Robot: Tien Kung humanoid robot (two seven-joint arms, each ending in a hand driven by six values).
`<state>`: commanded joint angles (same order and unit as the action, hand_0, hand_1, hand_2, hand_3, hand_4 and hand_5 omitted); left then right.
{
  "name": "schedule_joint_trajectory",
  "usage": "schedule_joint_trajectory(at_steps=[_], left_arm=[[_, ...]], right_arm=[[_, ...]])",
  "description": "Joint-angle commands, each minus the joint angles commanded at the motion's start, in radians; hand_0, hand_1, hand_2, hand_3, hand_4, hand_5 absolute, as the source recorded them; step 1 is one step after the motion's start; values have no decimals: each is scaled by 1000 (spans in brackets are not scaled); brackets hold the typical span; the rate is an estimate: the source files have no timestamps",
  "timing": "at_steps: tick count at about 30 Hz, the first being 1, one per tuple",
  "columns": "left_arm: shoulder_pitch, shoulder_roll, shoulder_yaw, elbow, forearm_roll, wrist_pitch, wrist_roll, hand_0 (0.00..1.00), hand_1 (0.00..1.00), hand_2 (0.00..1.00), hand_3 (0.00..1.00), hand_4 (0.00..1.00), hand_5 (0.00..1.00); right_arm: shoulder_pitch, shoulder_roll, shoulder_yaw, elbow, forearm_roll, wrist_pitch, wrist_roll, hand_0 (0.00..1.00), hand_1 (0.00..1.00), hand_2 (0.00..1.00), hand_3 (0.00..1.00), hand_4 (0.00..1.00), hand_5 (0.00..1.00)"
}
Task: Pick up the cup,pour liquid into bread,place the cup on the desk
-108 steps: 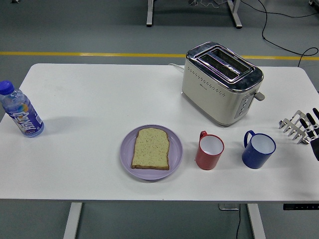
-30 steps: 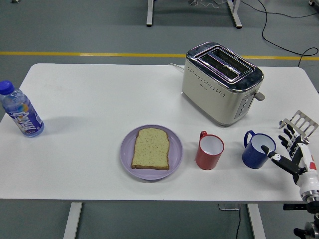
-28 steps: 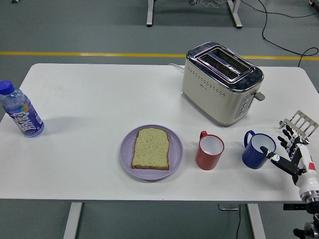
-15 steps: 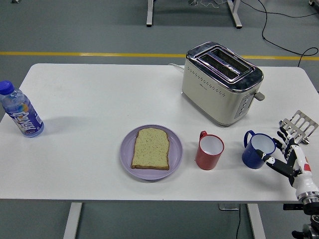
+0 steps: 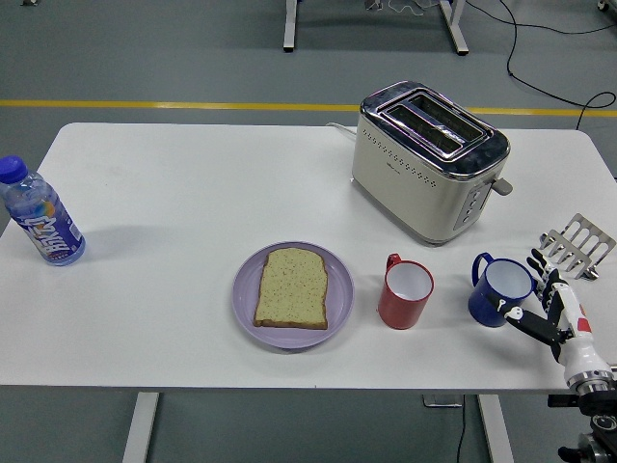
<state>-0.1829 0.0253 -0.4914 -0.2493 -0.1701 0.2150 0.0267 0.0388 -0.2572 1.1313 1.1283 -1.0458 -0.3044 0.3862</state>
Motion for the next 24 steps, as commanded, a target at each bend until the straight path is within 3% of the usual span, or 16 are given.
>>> schedule_joint_trajectory(at_steps=[24], left_arm=[[2, 0, -5, 0, 3, 3, 1, 690, 756, 773, 611, 396, 998]], right_arm=[[62, 9, -80, -82, 28, -23, 13, 970, 861, 949, 998, 998, 207]])
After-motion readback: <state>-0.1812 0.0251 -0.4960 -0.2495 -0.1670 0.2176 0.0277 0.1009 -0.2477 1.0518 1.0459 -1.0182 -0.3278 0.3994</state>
